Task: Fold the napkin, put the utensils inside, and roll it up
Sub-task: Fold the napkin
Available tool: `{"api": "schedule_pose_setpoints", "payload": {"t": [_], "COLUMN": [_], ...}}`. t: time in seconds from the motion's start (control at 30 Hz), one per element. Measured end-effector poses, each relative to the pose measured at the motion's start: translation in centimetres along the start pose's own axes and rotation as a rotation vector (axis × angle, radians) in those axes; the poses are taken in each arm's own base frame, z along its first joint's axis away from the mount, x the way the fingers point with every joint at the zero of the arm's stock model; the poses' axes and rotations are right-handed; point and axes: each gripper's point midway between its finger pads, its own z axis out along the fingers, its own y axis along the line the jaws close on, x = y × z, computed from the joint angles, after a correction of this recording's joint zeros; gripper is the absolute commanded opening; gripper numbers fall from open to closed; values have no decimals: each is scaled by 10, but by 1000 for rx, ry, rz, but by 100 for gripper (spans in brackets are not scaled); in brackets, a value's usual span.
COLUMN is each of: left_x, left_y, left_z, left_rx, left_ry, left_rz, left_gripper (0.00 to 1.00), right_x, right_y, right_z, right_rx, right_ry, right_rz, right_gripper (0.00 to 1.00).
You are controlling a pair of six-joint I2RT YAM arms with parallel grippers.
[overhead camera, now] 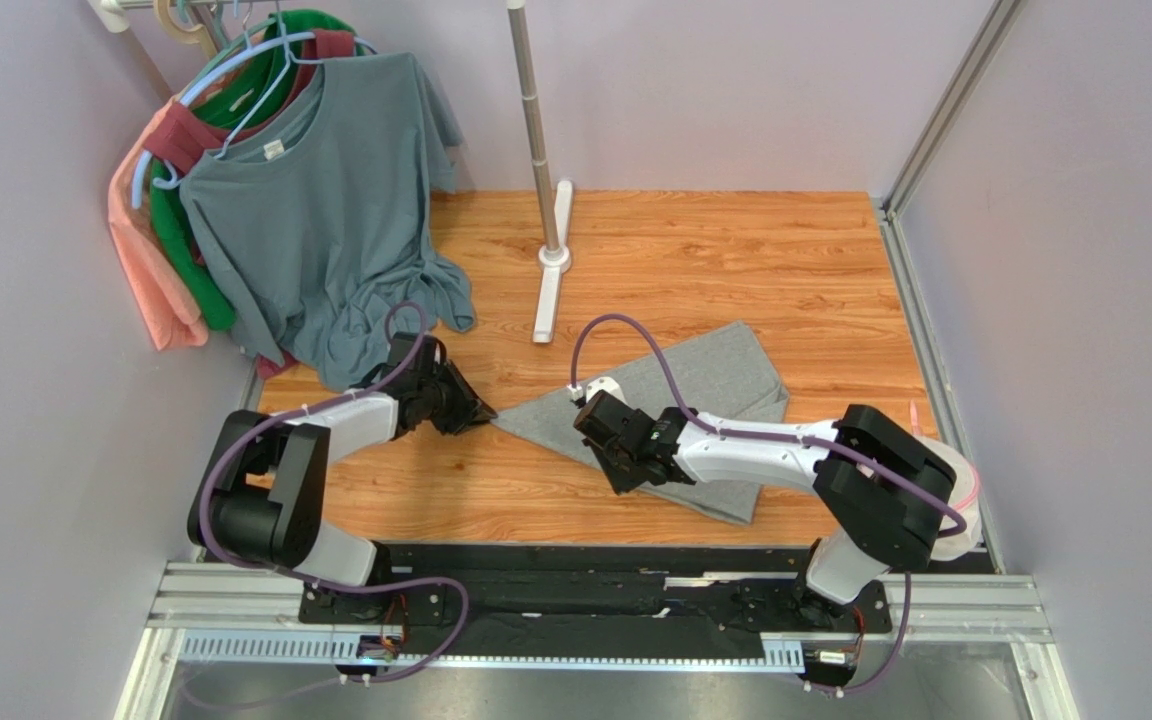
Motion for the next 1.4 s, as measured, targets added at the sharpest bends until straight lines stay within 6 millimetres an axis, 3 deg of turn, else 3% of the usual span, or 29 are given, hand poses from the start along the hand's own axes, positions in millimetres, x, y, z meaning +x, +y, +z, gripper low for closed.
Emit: {"api": "schedule_pose_setpoints", "payload": {"t": [0.2, 0.3, 0.4, 0.43, 0.57, 0.77, 0.9, 0.97, 1.07, 1.13, 1.3, 1.4], "left_x": [0, 0, -1, -2, -5, -24, -23, -15, -5, 13, 50, 72], "left_y": [-3, -4, -4, -4, -4, -35, -62, -77, -103, -124, -178, -203], "left_z": [4, 5, 5, 4, -4, -30, -45, -49, -54, -59, -70, -65], "left_rx": [15, 24, 25, 25, 20, 97, 165, 196, 251, 302, 438, 498], "left_ry": [13, 15, 13, 10, -9, -90, -125, -119, -112, -89, -58, -24], "left_rz": [5, 14, 35, 47, 110, 251, 344, 395, 470, 532, 653, 709], "left_gripper": [0, 0, 0, 0, 0, 0, 0, 0, 0, 0, 0, 0], "right_x": [0, 1, 3, 4, 6, -19, -41, -49, -58, -60, -46, -42], "right_y": [1, 2, 4, 5, 10, 17, 11, -4, -41, -71, -142, -166], "right_z": [-1, -1, -3, -4, -13, -46, -72, -84, -94, -100, -118, -132], "right_rx": [-3, -12, -26, -32, -63, -114, -125, -99, -9, 64, 225, 283], "right_ry": [-2, 1, 10, 15, 26, -56, -144, -180, -218, -240, -293, -335], "right_rz": [6, 6, 7, 6, 2, 18, 63, 114, 219, 303, 499, 560], "right_gripper": [0, 6, 23, 34, 48, 53, 53, 53, 53, 53, 53, 53]}}
